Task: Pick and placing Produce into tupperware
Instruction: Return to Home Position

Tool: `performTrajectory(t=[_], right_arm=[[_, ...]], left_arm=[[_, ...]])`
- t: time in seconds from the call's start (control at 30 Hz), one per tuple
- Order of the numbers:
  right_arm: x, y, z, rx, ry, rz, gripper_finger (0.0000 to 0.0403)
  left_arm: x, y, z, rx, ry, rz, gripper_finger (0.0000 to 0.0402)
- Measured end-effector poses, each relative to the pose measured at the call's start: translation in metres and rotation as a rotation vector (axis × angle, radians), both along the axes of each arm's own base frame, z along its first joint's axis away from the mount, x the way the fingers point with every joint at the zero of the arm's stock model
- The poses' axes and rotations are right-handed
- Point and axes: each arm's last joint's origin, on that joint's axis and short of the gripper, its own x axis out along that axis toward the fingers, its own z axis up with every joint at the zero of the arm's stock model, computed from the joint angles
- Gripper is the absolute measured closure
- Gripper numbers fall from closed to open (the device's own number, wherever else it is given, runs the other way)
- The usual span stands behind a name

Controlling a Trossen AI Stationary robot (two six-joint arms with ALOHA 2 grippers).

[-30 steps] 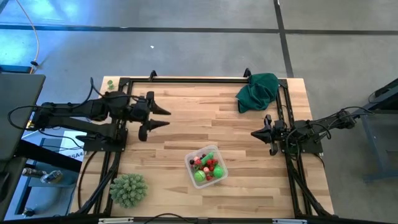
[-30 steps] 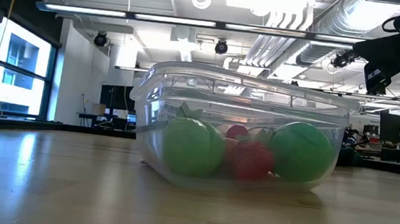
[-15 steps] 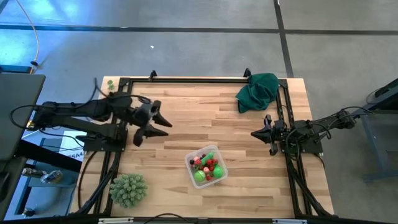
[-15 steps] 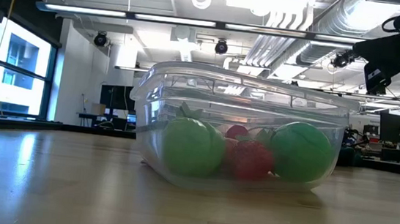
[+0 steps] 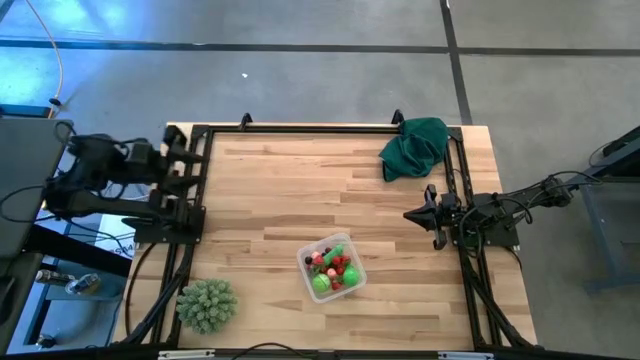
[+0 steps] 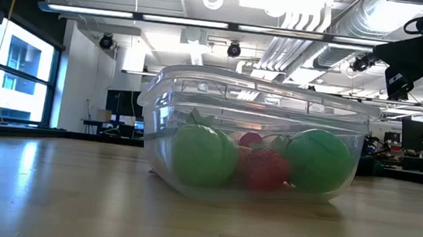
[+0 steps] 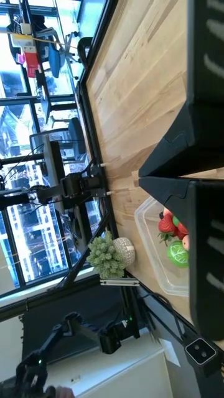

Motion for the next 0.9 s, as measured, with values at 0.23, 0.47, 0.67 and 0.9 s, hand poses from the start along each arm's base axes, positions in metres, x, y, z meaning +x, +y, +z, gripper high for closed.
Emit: performTrajectory(t=[0.23, 0.47, 0.67, 0.9], right_arm=[[0.0, 0.0, 0.0, 0.0, 0.0, 0.0, 0.0402], [0.0, 0.0, 0.0, 0.0, 0.0, 0.0, 0.0402], [0.0, 0.0, 0.0, 0.0, 0.0, 0.0, 0.0402], [0.0, 0.0, 0.0, 0.0, 0.0, 0.0, 0.0402]], left_arm=[[-0.032, -0.002, -0.013, 0.059, -0.068, 0.077, 0.0222], [-0.039, -0.003, -0.03, 0.087, -0.076, 0.102, 0.0222], [-0.041, -0.003, -0.047, 0.107, -0.13, 0.108, 0.0222], [-0.02, 0.0, -0.079, 0.122, -0.224, 0.111, 0.0222]])
